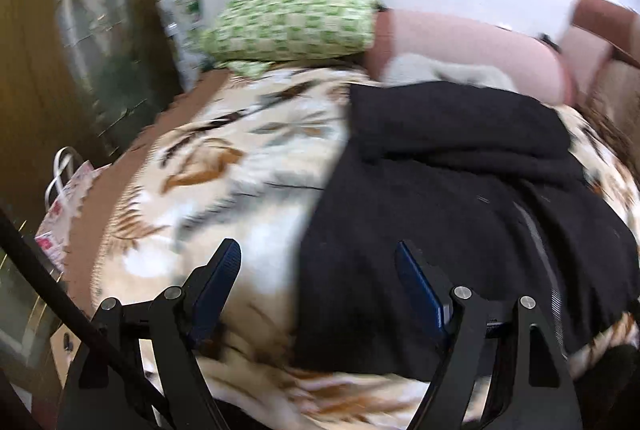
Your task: Fold large clothes
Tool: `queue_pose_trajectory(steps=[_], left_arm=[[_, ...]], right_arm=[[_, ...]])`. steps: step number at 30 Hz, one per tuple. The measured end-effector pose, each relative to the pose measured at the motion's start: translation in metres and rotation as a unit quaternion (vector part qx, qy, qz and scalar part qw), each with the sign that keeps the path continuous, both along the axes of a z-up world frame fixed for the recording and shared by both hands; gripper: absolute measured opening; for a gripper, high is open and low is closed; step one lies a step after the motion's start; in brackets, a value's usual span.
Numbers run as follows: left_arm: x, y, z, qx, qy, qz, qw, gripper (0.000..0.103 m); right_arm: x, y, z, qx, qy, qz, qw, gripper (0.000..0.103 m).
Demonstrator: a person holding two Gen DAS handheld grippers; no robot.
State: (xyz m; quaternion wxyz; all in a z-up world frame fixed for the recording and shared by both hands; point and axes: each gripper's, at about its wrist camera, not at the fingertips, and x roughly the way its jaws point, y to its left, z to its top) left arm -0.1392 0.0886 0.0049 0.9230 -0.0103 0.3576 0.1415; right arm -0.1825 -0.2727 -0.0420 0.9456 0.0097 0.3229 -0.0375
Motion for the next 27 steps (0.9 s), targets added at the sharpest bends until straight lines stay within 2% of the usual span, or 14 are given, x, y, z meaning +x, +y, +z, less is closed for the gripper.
queue_pose_trajectory(steps=[3, 7, 9, 12, 15, 20, 23, 26, 27], left_arm=[[0.017, 0.040, -0.002, -0.023, 0.020, -0.002, 0.9996, 0.078], [0.041, 0.074, -0.018, -0.072, 0.065, -0.024, 0.9950, 0.078], [0.054, 0.090, -0.031, -0.136, 0.093, -0.036, 0.9857, 0.078], [0.071, 0.098, -0.048, -0.228, 0.111, -0.069, 0.9648, 0.078], [0.087, 0.091, -0.060, -0.272, 0.114, -0.098, 0.9504, 0.078], [0.113, 0.071, -0.082, -0.319, 0.135, -0.131, 0.9289, 0.078], [0.124, 0.062, -0.089, -0.333, 0.138, -0.133, 0.9232, 0.078], [0.125, 0.064, -0.093, -0.370, 0.130, -0.140, 0.9089, 0.078], [0.124, 0.066, -0.093, -0.389, 0.124, -0.144, 0.9016, 0.078]], right_arm=[[0.012, -0.019, 0.013, 0.002, 0.004, -0.003, 1.000, 0.085], [0.041, -0.060, 0.022, 0.017, 0.042, -0.026, 0.999, 0.085], [0.052, -0.082, 0.023, 0.027, 0.053, -0.043, 0.997, 0.085], [0.068, -0.114, 0.020, 0.047, 0.061, -0.060, 0.995, 0.085], [0.084, -0.144, 0.009, 0.107, 0.063, -0.056, 0.991, 0.085], [0.109, -0.179, -0.017, 0.225, 0.078, -0.059, 0.969, 0.086], [0.123, -0.187, -0.033, 0.290, 0.086, -0.050, 0.952, 0.086], [0.134, -0.189, -0.043, 0.343, 0.090, -0.030, 0.934, 0.086], [0.134, -0.188, -0.044, 0.357, 0.088, -0.024, 0.930, 0.085]])
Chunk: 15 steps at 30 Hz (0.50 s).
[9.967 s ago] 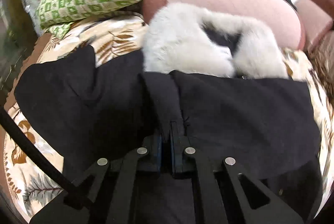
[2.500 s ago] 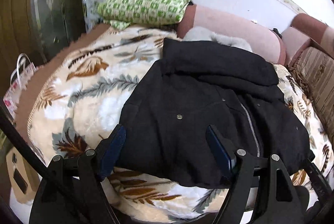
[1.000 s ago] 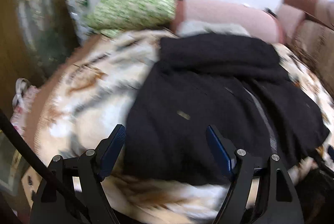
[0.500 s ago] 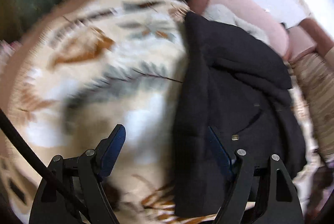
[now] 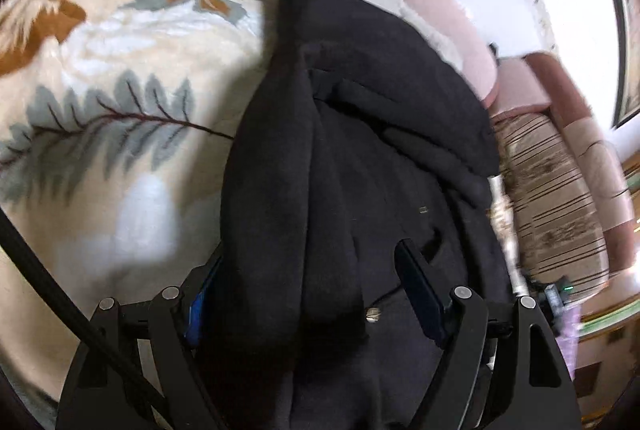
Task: Fold large clothes
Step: 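Grasp the coat side edge with the right tool and lift it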
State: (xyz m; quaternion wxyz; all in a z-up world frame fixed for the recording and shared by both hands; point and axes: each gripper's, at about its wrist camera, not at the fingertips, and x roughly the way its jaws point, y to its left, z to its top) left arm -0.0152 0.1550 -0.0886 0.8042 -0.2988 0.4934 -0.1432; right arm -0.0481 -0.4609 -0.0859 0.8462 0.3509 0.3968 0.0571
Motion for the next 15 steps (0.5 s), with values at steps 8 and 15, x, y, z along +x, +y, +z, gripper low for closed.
queue_pose_trajectory(steps=[8, 15], left_arm=[[0.008, 0.025, 0.000, -0.065, 0.008, 0.034, 0.9973, 0.078], [0.007, 0.004, -0.008, -0.068, 0.016, -0.010, 0.9975, 0.078]], right_arm=[[0.029, 0.006, 0.003, 0.018, -0.010, -0.003, 1.000, 0.086], [0.035, 0.030, -0.017, 0.072, 0.021, 0.078, 0.994, 0.085]])
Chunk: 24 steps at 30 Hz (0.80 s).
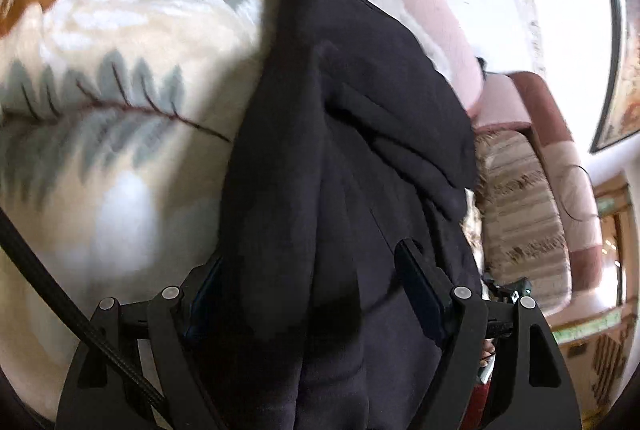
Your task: Fold large clothes
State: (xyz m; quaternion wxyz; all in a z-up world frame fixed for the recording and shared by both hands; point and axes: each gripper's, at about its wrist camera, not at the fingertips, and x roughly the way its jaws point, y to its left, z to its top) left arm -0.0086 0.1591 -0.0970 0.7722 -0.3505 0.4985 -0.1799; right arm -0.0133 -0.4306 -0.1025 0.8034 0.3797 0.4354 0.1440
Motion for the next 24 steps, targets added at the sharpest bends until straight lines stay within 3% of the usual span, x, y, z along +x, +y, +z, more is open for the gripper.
queue_pose_trajectory(steps=[3, 6, 10, 12, 15, 18, 20, 24], left_arm=[[-0.021, -0.001, 0.000, -0.022, -0.012, -0.003, 0.9997, 0.073], [-0.042, -0.001, -0.006, -0.083, -0.006, -0.019, 0.9964, 0.067], [-0.067, -0.006, -0.007, -0.098, -0.014, -0.027, 0.9948, 0.066], [-0.070, -0.009, -0.011, -0.086, -0.012, -0.024, 0.9959, 0.066], [-0.063, -0.013, -0.019, -0.088, 0.002, -0.008, 0.9960, 0.070], [-0.061, -0.018, -0.015, -0.081, -0.004, -0.011, 0.9966, 0.074], [-0.063, -0.026, -0.009, -0.050, -0.008, -0.014, 0.9986, 0.075], [-0.072, -0.040, -0.001, 0.013, -0.022, -0.014, 0.9996, 0.075]], right_arm=[[-0.017, 0.014, 0.005, -0.002, -0.004, 0.036, 0.999, 0.085], [-0.036, 0.022, 0.007, 0.009, -0.011, 0.063, 0.998, 0.084], [-0.052, 0.024, 0.008, 0.049, -0.023, 0.078, 0.995, 0.082], [-0.055, 0.031, 0.006, 0.052, -0.021, 0.094, 0.994, 0.082], [-0.055, 0.044, -0.002, -0.015, -0.005, 0.100, 0.995, 0.082], [-0.058, 0.039, -0.007, 0.007, -0.008, 0.083, 0.997, 0.082], [-0.060, 0.040, -0.006, 0.016, -0.012, 0.078, 0.997, 0.082], [-0.060, 0.051, -0.001, -0.023, -0.018, 0.080, 0.996, 0.081]])
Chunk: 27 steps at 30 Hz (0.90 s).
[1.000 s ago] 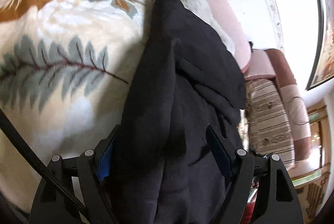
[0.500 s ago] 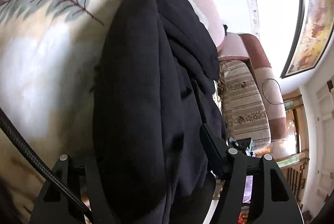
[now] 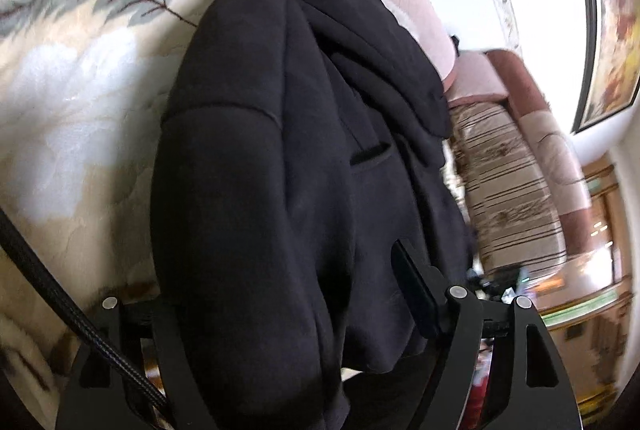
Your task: Fold large clothes
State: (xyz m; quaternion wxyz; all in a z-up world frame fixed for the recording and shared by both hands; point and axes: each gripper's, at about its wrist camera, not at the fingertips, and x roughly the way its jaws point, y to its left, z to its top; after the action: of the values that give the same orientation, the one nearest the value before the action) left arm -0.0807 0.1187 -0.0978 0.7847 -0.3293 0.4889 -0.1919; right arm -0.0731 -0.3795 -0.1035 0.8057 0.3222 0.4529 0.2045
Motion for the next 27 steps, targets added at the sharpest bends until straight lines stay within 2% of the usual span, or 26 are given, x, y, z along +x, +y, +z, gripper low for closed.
queue_pose_trajectory(steps=[1, 2, 3, 4, 5, 7, 12, 15, 17, 19, 21, 23, 24, 26, 27], left_arm=[[-0.003, -0.002, 0.001, 0.015, -0.003, 0.000, 0.9999, 0.075], [-0.003, -0.004, 0.001, 0.027, -0.003, 0.001, 0.9996, 0.065], [-0.003, -0.006, 0.003, 0.055, 0.007, 0.009, 0.9984, 0.051], [-0.002, -0.007, 0.003, 0.085, 0.022, 0.021, 0.9960, 0.026], [-0.001, -0.007, 0.006, 0.094, 0.029, 0.024, 0.9949, 0.019], [-0.002, -0.001, 0.018, 0.093, 0.025, 0.031, 0.9949, 0.014], [-0.025, 0.009, 0.087, 0.101, -0.048, 0.050, 0.9925, 0.012], [-0.043, 0.007, 0.112, 0.106, -0.080, 0.047, 0.9900, 0.012], [-0.050, 0.002, 0.108, 0.117, -0.080, 0.047, 0.9888, 0.012], [-0.059, 0.004, 0.089, 0.135, -0.067, 0.054, 0.9871, 0.012], [-0.065, 0.018, 0.052, 0.141, -0.028, 0.063, 0.9876, 0.013], [-0.068, 0.035, 0.022, 0.127, 0.003, 0.071, 0.9893, 0.017], [-0.067, 0.041, 0.011, 0.112, 0.013, 0.079, 0.9905, 0.020], [-0.068, 0.046, 0.004, 0.086, 0.013, 0.090, 0.9921, 0.030], [-0.068, 0.048, 0.003, 0.075, 0.010, 0.095, 0.9926, 0.036]], right_arm=[[0.001, 0.002, 0.000, -0.006, 0.002, -0.002, 1.000, 0.079], [0.002, 0.002, 0.001, -0.016, 0.008, -0.006, 1.000, 0.071], [0.003, 0.003, 0.001, -0.033, 0.014, -0.011, 0.999, 0.065], [0.003, 0.002, 0.001, -0.045, 0.018, -0.016, 0.999, 0.047], [0.004, 0.001, 0.002, -0.045, 0.022, -0.019, 0.999, 0.031], [0.002, -0.003, 0.007, -0.023, 0.023, -0.023, 0.999, 0.022], [-0.020, -0.008, 0.067, 0.037, -0.055, -0.018, 0.998, 0.016], [-0.040, 0.004, 0.101, 0.042, -0.104, 0.007, 0.994, 0.016], [-0.057, 0.016, 0.108, 0.037, -0.123, 0.032, 0.991, 0.016], [-0.066, 0.024, 0.100, 0.016, -0.120, 0.042, 0.992, 0.016], [-0.077, 0.023, 0.076, -0.035, -0.098, 0.032, 0.994, 0.016], [-0.080, 0.009, 0.047, -0.046, -0.062, 0.016, 0.997, 0.017], [-0.078, 0.002, 0.036, -0.041, -0.049, 0.008, 0.998, 0.019], [-0.079, -0.011, 0.021, -0.020, -0.028, -0.009, 0.999, 0.035], [-0.082, -0.016, 0.020, -0.013, -0.024, -0.014, 1.000, 0.039]])
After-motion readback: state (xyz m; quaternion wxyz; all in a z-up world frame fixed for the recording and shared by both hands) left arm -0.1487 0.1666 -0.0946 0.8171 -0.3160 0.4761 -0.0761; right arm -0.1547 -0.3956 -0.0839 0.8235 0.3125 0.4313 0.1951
